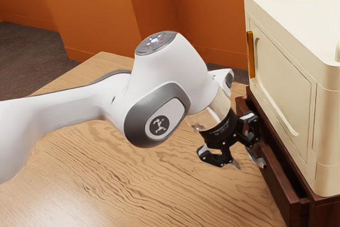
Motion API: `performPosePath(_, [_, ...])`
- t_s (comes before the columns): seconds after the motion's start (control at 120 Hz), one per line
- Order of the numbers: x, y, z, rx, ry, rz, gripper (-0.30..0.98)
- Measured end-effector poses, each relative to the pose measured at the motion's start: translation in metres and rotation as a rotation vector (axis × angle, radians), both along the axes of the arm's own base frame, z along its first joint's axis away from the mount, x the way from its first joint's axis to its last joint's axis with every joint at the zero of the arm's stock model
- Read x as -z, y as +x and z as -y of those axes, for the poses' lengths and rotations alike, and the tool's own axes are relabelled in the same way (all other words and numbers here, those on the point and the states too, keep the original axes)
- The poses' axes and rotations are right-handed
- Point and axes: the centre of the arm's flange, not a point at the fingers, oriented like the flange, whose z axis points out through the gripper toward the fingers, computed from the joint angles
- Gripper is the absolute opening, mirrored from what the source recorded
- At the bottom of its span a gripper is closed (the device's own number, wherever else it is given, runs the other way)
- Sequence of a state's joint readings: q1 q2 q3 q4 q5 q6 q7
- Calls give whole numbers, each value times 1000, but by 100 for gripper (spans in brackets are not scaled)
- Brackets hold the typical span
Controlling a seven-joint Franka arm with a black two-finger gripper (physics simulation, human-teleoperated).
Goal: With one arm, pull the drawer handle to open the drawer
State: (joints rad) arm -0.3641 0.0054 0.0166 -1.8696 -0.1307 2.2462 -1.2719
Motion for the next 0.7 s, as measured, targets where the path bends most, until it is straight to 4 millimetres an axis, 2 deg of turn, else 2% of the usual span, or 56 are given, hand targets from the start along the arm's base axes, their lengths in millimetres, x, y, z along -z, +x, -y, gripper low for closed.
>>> performPosePath(0.7, [-4,-46,-35,-29,6,-11,17])
